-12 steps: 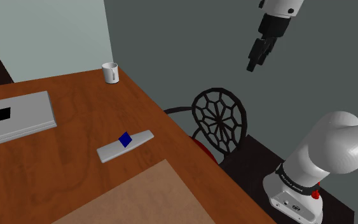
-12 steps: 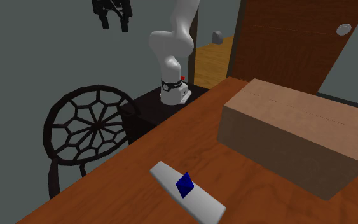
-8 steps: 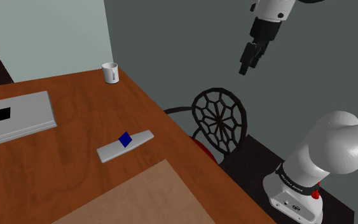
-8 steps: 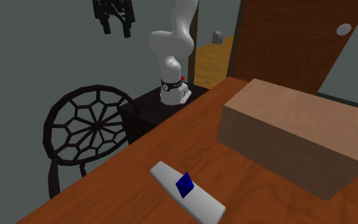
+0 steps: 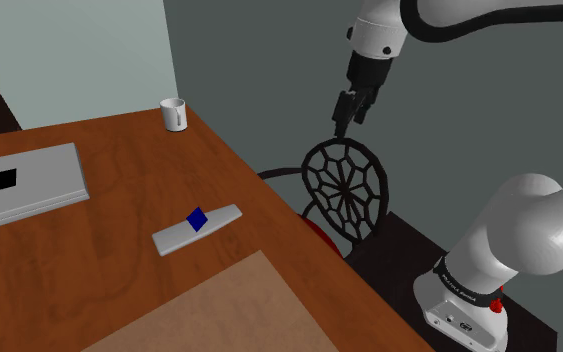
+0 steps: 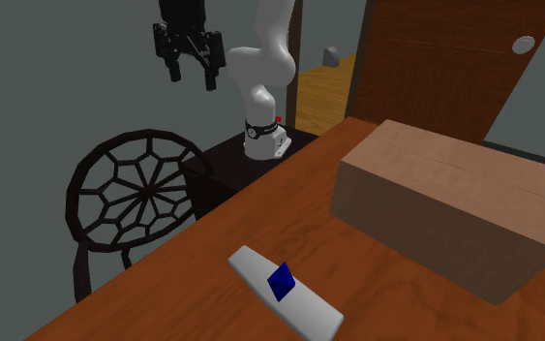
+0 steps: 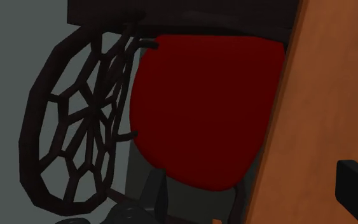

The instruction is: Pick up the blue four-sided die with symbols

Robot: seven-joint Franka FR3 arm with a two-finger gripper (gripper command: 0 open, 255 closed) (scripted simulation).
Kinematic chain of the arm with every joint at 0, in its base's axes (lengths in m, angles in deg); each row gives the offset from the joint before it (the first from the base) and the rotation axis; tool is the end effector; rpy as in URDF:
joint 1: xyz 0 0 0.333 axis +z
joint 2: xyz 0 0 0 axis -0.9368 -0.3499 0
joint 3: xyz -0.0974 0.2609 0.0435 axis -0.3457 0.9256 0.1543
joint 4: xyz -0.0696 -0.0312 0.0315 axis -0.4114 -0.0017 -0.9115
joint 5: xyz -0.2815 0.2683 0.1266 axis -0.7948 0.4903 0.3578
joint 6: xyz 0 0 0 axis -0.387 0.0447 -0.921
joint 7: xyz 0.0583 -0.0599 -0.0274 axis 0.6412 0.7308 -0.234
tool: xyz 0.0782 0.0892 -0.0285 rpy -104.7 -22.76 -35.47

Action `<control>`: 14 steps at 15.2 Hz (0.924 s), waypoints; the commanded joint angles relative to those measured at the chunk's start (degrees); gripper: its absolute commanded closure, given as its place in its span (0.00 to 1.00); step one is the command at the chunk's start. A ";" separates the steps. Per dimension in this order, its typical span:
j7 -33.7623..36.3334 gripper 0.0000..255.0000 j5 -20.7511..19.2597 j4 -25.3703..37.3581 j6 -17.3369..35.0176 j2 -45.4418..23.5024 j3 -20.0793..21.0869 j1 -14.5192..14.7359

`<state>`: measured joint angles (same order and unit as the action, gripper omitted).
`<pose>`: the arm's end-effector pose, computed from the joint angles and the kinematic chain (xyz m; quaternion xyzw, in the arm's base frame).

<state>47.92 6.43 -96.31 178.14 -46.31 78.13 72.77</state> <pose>0.3946 0.1099 0.5000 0.9983 0.0507 0.0159 0.0227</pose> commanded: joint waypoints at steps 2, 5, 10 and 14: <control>2.86 0.00 0.19 1.69 3.55 -5.14 3.17 0.64; 5.96 0.00 -0.22 3.62 6.62 -10.18 6.33 1.16; 11.72 0.00 -2.66 8.16 10.93 -19.53 11.40 1.79; 16.99 0.00 -6.43 13.01 13.37 -27.85 14.99 2.44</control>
<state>63.66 1.16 -84.55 190.72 -71.84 92.35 75.14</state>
